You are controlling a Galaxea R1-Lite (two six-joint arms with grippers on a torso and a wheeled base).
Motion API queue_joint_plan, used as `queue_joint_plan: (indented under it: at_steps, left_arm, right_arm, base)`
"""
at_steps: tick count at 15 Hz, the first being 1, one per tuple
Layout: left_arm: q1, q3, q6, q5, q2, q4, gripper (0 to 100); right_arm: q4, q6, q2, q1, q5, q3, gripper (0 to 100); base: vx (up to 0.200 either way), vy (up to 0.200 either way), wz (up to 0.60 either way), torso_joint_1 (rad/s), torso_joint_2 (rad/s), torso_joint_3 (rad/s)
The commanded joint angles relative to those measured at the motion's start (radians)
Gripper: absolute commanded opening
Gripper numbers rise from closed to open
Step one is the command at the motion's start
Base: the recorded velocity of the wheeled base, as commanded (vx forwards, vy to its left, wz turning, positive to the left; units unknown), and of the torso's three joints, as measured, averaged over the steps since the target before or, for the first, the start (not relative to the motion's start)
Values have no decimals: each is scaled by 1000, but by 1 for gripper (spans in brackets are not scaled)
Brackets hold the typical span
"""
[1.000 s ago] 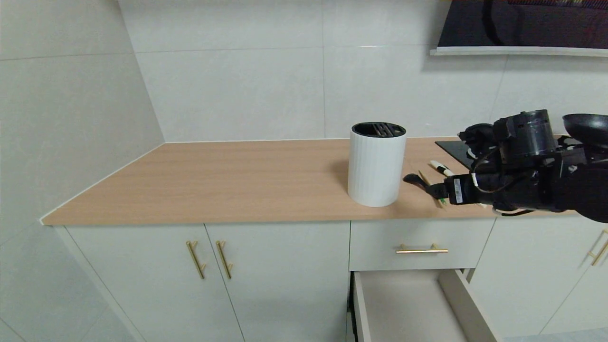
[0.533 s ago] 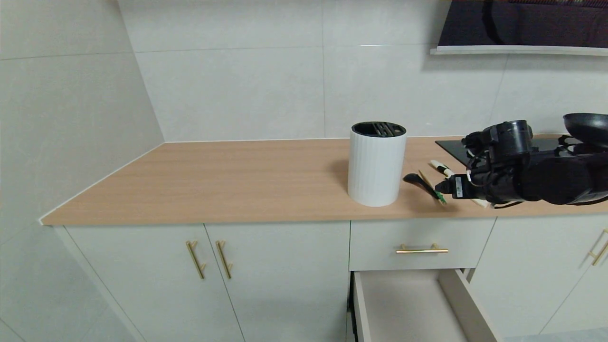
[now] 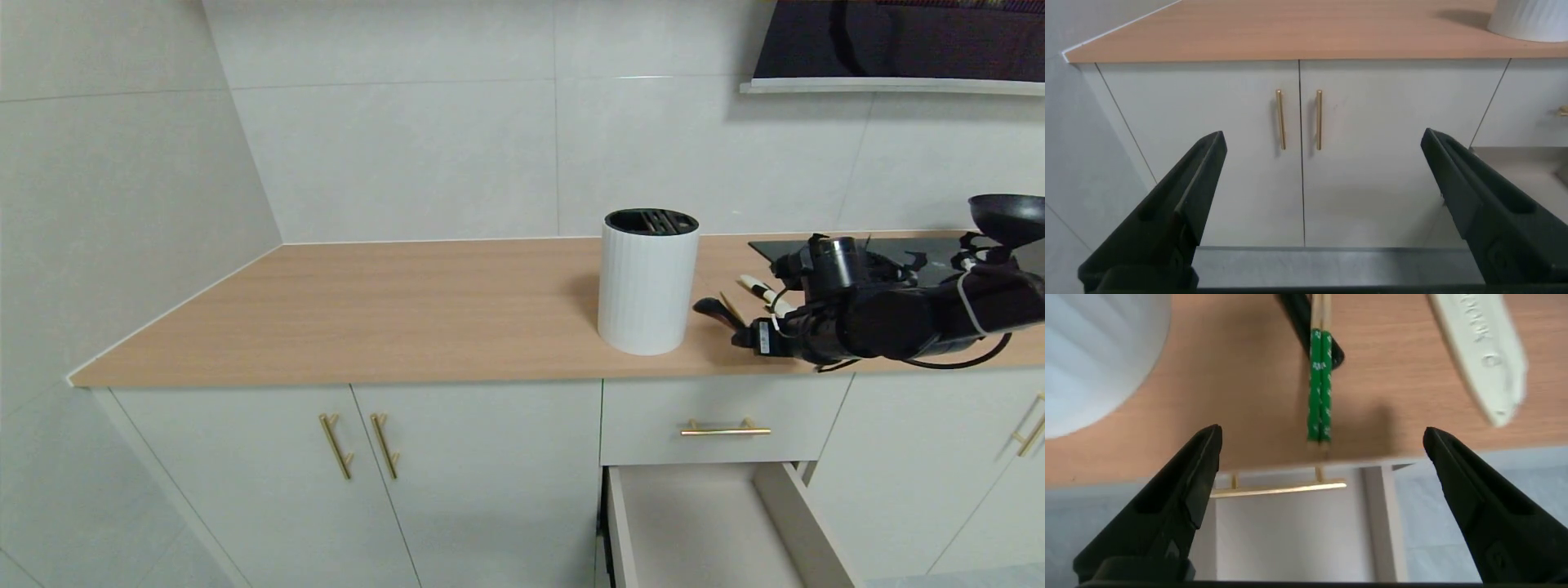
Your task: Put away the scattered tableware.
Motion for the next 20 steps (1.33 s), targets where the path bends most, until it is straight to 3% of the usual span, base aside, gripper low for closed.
queue_joint_plan:
  at_steps: [1,8,9,20]
  left_arm:
    - [1,0,-1,0,0,0,100]
    - [0,0,-1,0,0,0,100]
    - [1,0,-1,0,0,0,100]
    - [1,0,-1,0,0,0,100]
  right_arm:
    - [-15,10,40,0,-1,-18,100]
    - [-76,34,72,-13,-1,-30,100]
    - [-76,36,72,-13,-1,-32,0]
    - [-73,34,57,-15,-3,-29,0]
  base:
    - [0,0,0,0,0,0]
    - [0,0,0,0,0,0]
    - [0,0,0,0,0,0]
    - [0,0,0,0,0,0]
